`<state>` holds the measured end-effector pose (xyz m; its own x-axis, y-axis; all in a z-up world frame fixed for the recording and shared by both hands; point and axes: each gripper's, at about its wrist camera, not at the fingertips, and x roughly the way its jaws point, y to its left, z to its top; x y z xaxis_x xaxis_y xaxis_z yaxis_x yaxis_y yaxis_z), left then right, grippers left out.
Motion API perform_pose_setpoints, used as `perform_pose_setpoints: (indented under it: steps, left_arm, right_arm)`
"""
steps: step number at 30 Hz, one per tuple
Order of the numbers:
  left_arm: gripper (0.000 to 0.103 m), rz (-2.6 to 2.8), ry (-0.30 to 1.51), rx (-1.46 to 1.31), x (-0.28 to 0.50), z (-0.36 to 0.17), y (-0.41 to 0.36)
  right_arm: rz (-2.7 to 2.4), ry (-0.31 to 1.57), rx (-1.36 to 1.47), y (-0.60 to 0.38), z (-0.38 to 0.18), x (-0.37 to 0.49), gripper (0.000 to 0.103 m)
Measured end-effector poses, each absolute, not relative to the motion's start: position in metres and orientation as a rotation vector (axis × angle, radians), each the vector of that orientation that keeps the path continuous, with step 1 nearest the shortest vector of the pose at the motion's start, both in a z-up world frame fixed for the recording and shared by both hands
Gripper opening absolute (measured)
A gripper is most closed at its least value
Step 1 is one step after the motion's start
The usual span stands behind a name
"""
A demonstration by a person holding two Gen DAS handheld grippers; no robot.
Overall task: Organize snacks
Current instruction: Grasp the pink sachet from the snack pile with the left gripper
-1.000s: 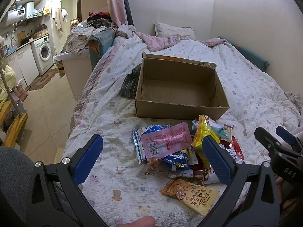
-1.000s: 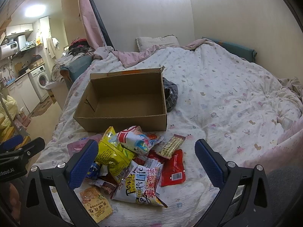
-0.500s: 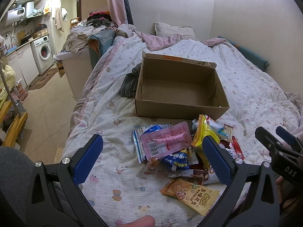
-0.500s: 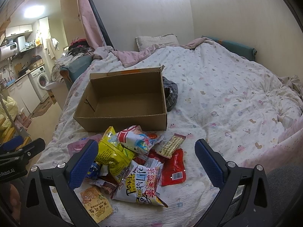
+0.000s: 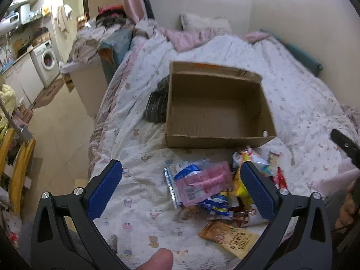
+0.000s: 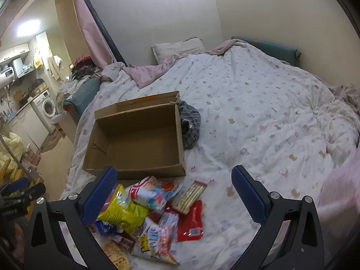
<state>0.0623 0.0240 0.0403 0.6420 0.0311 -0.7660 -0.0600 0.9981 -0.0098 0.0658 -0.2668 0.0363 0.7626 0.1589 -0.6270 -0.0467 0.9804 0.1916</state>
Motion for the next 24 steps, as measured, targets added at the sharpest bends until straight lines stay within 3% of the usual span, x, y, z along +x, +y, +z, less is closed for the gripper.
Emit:
perform_pose_setpoints:
  steps: [8,15,24]
  left_arm:
    - [0.103,0.009,1.245,-0.066,0.122,-0.027,0.042]
    - [0.096,-0.055,1.36,-0.159,0.147,-0.059,0.029]
    - [0.095,-0.221,1.493,0.241,0.169,-0.097,-0.025]
  right_arm:
    - [0.114,0.792,0.17,-0.283,0.011,0.098,0.103]
    - [0.092,0.819,0.244,-0.292,-0.006,0.103,0.103]
    - [0.094,0.765,0.15,-0.278,-0.001,0.1,0.103]
